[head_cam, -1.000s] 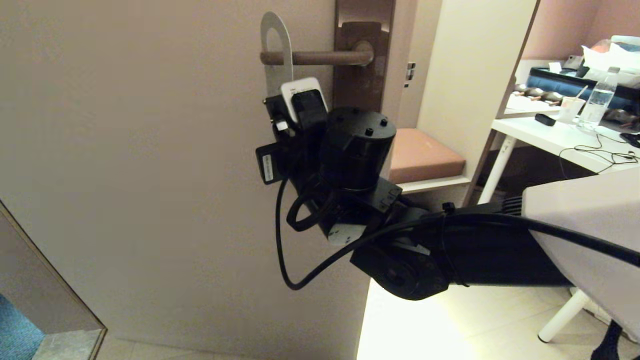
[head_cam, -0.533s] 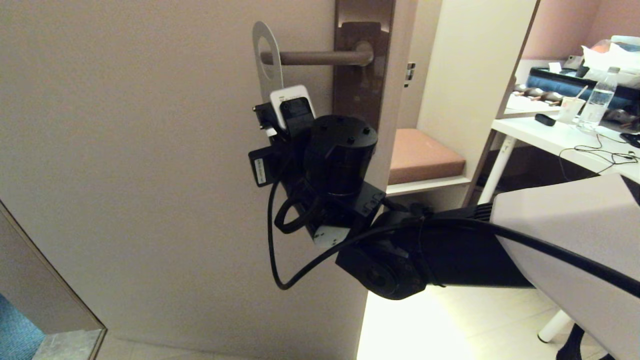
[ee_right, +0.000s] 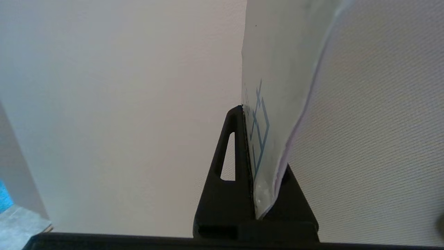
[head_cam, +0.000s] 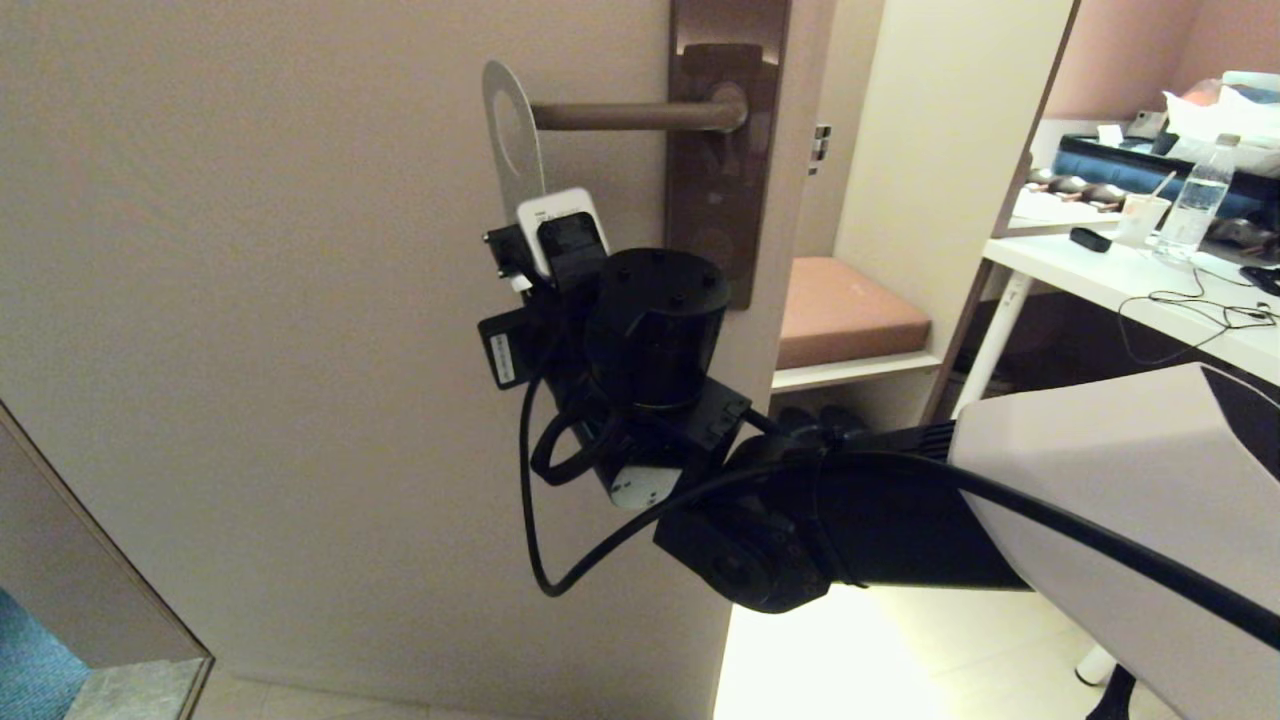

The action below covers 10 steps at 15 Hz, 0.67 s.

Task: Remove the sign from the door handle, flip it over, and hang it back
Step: Take down the sign, then hand it to the other hand

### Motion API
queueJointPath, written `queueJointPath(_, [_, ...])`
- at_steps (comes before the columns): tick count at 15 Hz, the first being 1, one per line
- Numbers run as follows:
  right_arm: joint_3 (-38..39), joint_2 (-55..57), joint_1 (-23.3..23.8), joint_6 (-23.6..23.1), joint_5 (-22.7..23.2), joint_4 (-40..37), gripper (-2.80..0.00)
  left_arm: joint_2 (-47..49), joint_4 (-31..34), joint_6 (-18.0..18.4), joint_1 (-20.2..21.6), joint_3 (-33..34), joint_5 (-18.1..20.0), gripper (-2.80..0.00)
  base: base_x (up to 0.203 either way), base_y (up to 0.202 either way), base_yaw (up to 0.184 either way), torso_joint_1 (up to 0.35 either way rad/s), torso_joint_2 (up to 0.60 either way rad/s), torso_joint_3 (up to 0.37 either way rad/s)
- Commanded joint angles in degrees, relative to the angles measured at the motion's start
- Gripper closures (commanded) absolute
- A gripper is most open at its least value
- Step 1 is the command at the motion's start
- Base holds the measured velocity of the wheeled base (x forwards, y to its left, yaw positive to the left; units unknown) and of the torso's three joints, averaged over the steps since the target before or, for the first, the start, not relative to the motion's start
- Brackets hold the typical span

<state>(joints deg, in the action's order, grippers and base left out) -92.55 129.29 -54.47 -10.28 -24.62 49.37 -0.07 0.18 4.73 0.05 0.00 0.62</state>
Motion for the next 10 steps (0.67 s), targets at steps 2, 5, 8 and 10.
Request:
queueJointPath(2, [0.09,0.17,-0.89,0.00,-0.01,0.29,0.00,0.07,-0.01,0.01,0.04,0.00,-0.01,0.00,0.000,0.000,0.000,0.000,0.00,0.000])
queueJointPath(5, [0.72,-1.19,-1.73,-0.06,0.85,0.29,0.00,0.07,-0.01,0.01,0.04,0.00,-0.01,0.00,0.000,0.000,0.000,0.000,0.00,0.000])
queueJointPath(8, [5.24,-5.28,-2.20,-0.16,4.92,0.22,0.00,0.07,-0.01,0.01,0.04,0.00,-0.01,0.00,0.000,0.000,0.000,0.000,0.00,0.000])
queueJointPath(10, [9.92,-8.73,-2.21,-0.17,8.83,0.21,0.00,0.07,-0.01,0.01,0.04,0.00,-0.01,0.00,0.000,0.000,0.000,0.000,0.00,0.000])
